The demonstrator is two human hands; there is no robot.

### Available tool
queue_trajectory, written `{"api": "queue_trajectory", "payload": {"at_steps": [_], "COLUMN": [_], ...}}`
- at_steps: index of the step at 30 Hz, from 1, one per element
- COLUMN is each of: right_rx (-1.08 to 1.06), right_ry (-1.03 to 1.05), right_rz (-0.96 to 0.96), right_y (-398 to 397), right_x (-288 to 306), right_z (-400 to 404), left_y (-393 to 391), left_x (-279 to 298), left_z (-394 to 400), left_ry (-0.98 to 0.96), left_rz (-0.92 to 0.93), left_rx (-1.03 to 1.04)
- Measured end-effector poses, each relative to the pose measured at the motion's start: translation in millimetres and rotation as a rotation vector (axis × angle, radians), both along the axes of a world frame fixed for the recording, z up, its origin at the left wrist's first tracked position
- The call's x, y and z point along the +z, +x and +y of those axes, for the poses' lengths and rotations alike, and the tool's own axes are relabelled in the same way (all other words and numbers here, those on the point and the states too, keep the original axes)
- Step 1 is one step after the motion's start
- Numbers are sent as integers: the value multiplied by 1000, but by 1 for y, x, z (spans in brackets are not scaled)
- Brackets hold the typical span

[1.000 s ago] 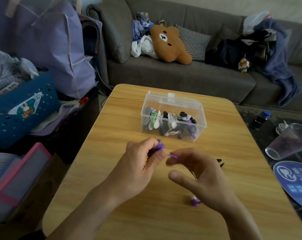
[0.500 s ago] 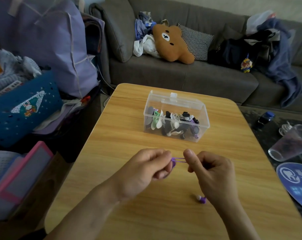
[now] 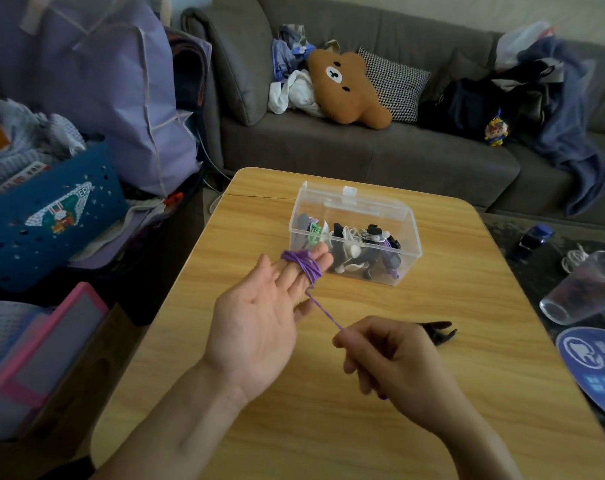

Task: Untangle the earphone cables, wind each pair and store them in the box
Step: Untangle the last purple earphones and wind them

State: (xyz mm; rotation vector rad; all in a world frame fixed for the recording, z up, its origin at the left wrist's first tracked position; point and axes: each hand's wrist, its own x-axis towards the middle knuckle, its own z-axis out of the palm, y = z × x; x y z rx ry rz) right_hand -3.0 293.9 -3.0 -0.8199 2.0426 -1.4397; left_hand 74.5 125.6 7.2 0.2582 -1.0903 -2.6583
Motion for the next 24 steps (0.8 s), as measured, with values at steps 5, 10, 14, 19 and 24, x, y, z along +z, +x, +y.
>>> {"api": "queue_trajectory", "payload": {"at_steps": [5,10,14,19,24], "right_rx": [58,-109,-214,-199,-131], "right_ry": [-3,-118,-221,-278,-260], "right_rz": [50,194,215,132,46], "right_y": [7,0,-2,-5,-3], "right_x": [0,7,11,9,-6], "right_z": [-1,4,9,10,0], "left_y": [2,5,9,15,5], "left_x": [-11,-12,-6,7,-7], "left_z": [5,5,-3,-1,-7], "left_ry": [-784,-1183,-1098,-629,-572], "left_rz": [-50,-122,-245,-169,-101], "left_rx": [116,102,-436,-580,-265]}}
